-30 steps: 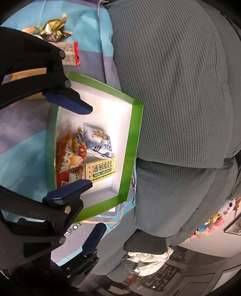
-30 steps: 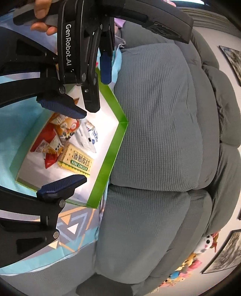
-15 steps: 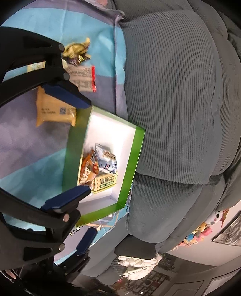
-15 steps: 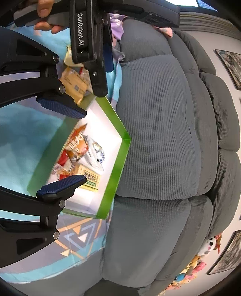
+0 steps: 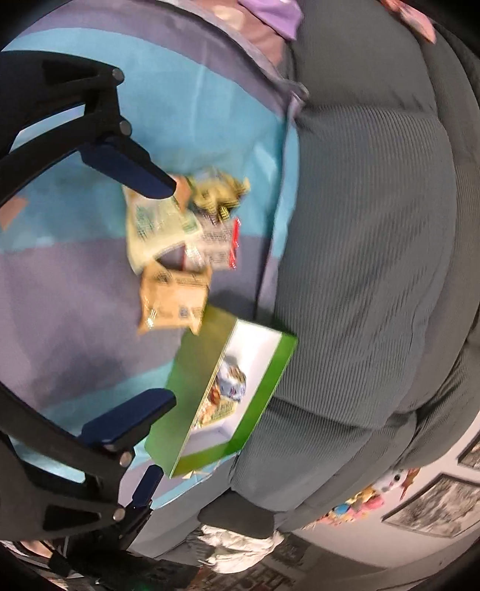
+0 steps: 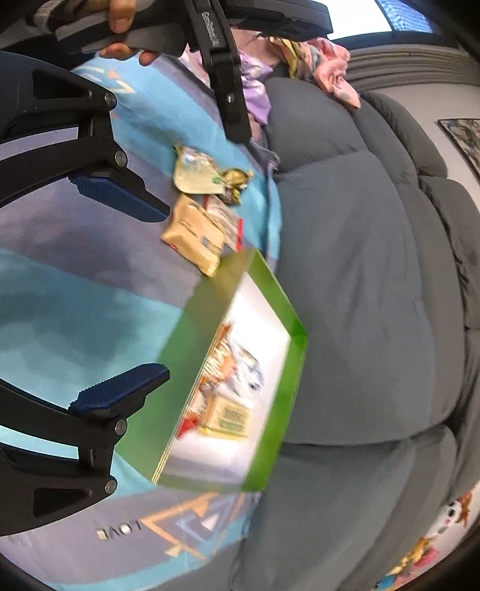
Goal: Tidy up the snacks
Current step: 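Move the right tool back toward the yellow-green corn snack bag, then lower the right gripper around the yellow-green corn bag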
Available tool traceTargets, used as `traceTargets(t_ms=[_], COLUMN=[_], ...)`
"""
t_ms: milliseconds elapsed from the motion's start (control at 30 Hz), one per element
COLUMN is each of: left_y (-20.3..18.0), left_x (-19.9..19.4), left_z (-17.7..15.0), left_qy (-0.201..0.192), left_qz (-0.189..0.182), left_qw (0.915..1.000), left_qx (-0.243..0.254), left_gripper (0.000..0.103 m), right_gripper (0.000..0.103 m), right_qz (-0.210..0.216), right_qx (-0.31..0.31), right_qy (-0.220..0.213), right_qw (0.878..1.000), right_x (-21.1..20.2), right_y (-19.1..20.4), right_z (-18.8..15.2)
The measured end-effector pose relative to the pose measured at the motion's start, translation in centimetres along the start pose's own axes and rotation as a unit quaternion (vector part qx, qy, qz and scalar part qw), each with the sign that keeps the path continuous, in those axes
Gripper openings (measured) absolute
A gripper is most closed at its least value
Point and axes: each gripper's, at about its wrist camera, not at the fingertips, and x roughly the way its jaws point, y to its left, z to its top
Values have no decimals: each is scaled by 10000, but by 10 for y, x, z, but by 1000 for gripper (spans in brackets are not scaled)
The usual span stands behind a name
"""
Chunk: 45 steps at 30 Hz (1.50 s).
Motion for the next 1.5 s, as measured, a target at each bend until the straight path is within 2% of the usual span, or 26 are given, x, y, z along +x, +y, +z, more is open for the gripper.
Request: traceTargets(t_ms=[233, 500, 667, 800, 967, 1133, 1333, 1500], left_y=[38, 74, 87, 96, 99, 100, 101, 99], left_x=[-7, 2, 2, 7, 21, 35, 49, 56], left_z=[-28, -51, -54, -49, -23, -8, -6, -5], left_qy=[153, 522, 560, 465, 158, 89, 262, 331], left_qz=[197, 222, 174, -138, -380, -455, -586, -651], left_qw=[9993, 9964, 9955, 9932, 9911, 9929, 9939, 9945], left_qx=[-282, -636, -746, -1063, -1263, -1099, -901, -745], left_gripper=[103, 103, 103, 103, 103, 102, 101, 94], right_gripper=[79, 79, 79, 79, 79, 79, 79, 79], right_qz=[460, 1023, 1236, 1318, 1500, 1471, 1478, 1419], right_qx=[76, -61, -2, -81, -371, -1054, -1251, -1424], right_qy=[262, 626, 809, 772, 627, 555, 680, 795], right_qw=[9986, 9928, 9890, 9882, 9860, 9819, 9787, 9764], right_x=[16, 41, 57, 70, 87, 102, 127, 141], right_y=[17, 50, 61, 67, 89, 117, 126, 133], right_z=[-11, -21, -29, -18, 2, 13, 22, 25])
